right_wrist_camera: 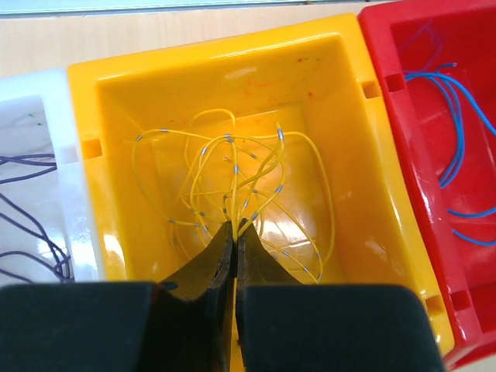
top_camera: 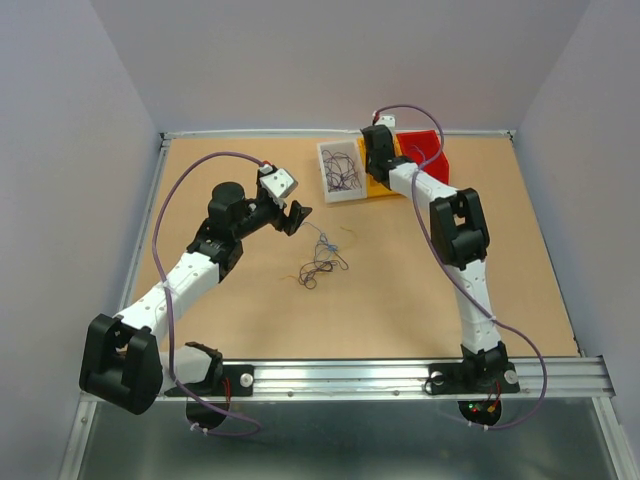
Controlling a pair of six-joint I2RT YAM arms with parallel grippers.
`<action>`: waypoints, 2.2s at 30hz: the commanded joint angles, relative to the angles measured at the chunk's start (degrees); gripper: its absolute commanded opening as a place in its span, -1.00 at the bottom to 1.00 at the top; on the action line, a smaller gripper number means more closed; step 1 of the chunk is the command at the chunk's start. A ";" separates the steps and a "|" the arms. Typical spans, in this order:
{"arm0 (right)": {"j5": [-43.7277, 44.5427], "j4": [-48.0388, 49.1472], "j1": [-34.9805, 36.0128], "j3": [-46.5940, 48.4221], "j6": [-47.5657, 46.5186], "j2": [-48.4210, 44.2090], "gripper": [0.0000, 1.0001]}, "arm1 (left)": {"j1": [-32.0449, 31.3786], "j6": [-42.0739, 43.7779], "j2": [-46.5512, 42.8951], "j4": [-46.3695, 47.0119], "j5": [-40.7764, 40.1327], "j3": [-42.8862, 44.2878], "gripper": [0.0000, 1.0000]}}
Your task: Untangle the cables
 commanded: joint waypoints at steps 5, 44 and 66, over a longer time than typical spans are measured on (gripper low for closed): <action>-5.71 -1.45 -0.64 0.34 1.49 -3.69 -0.74 | 0.35 0.51 -0.53 2.31 0.45 0.82 0.62; -23.20 6.99 11.05 -48.97 10.19 -36.94 0.26 | 0.26 0.69 -1.32 2.48 -1.14 0.47 0.62; -27.58 13.84 11.84 -48.96 12.57 -30.86 -0.94 | 0.26 1.13 -1.32 2.48 -0.87 0.38 0.62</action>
